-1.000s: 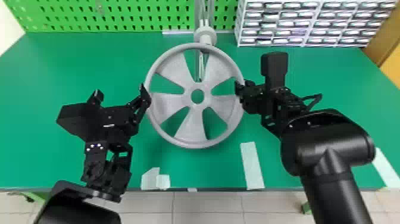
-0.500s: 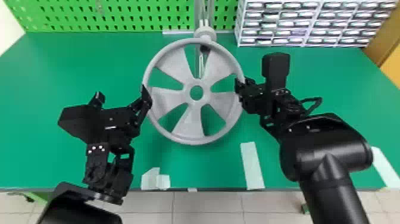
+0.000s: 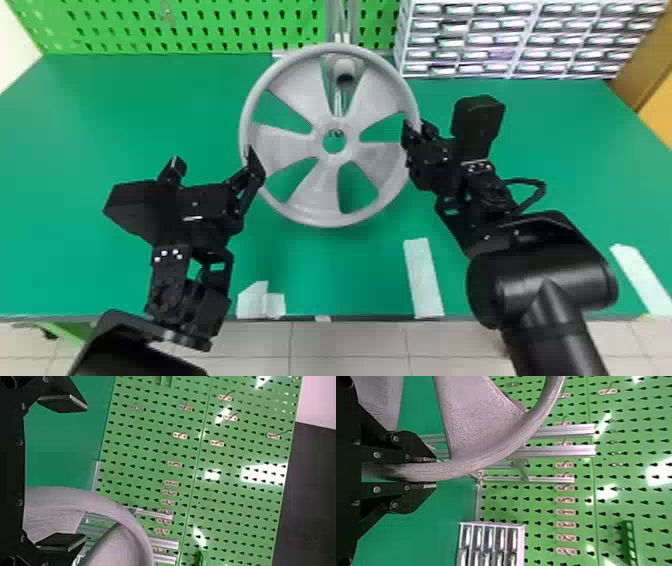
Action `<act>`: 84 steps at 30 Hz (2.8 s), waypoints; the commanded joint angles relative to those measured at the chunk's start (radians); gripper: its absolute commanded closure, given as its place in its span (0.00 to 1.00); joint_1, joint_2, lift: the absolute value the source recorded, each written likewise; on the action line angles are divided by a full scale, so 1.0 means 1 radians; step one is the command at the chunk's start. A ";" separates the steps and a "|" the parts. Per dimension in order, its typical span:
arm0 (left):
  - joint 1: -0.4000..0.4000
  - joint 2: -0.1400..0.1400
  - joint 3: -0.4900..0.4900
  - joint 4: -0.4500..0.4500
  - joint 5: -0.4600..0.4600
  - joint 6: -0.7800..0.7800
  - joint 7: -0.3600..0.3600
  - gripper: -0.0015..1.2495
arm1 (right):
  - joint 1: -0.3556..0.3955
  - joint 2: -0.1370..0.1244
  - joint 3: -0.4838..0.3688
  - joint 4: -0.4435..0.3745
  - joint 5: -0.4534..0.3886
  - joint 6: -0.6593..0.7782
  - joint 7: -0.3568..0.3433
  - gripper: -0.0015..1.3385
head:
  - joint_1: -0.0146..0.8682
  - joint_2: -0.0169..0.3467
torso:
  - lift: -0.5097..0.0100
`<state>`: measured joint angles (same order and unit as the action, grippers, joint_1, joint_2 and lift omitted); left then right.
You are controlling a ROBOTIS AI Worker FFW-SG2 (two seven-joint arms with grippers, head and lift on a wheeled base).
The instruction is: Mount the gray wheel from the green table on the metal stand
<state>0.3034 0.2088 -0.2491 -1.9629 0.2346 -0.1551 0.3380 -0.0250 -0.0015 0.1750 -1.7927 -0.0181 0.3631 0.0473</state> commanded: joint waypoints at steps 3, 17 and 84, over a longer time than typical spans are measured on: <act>-0.003 0.009 -0.015 -0.001 0.017 0.000 0.004 0.11 | 0.020 0.002 0.017 0.007 -0.023 -0.093 -0.044 0.82 | 1.00 0.19 | 0.80; -0.026 0.023 -0.041 0.019 0.046 0.000 0.004 0.10 | 0.060 -0.003 0.081 0.036 -0.118 -0.271 -0.236 0.82 | 1.00 0.19 | 0.80; -0.211 0.031 -0.121 0.262 0.313 -0.195 0.015 0.11 | 0.056 -0.038 0.181 0.133 -0.169 -0.592 -0.314 0.82 | 1.00 0.19 | 0.80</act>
<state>0.0966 0.2393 -0.3734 -1.7068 0.5430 -0.3469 0.3516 0.0307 -0.0399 0.3549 -1.6598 -0.1872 -0.2262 -0.2669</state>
